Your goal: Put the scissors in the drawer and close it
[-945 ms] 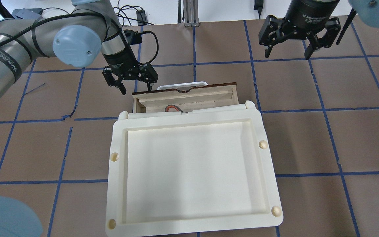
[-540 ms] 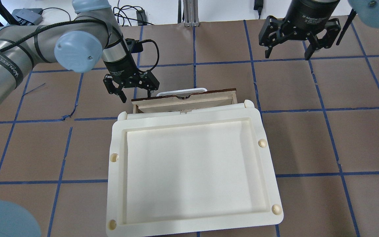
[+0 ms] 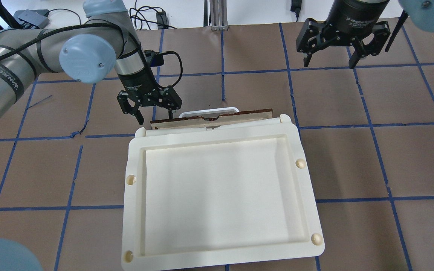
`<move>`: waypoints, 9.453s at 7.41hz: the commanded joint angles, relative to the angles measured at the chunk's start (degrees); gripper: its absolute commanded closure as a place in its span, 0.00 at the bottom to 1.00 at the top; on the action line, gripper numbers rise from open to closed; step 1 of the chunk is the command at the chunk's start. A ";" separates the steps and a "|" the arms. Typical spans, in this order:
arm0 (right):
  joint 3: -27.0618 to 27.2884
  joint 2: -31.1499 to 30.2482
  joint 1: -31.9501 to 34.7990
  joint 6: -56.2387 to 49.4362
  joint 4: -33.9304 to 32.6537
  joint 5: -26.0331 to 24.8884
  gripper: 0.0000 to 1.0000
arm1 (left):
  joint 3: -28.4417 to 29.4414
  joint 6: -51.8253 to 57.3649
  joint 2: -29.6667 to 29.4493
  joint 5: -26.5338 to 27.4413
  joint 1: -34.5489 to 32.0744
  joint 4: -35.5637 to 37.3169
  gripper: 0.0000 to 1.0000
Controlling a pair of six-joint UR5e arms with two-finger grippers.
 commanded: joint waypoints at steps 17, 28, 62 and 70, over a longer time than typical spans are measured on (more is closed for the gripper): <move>0.09 0.00 -0.17 -0.09 0.01 0.09 0.00 | 0.41 -1.61 0.80 -1.17 -0.36 -7.24 0.00; 0.18 0.09 -0.35 -0.09 0.10 0.00 0.00 | 3.31 -0.64 2.55 1.73 0.79 5.61 0.00; 0.53 -0.18 -0.35 -1.41 0.27 0.18 0.00 | 0.41 0.77 16.88 8.25 5.80 0.69 0.00; 0.70 -0.18 -0.17 -1.49 0.27 0.17 0.00 | 0.32 1.29 16.88 8.15 5.97 0.69 0.00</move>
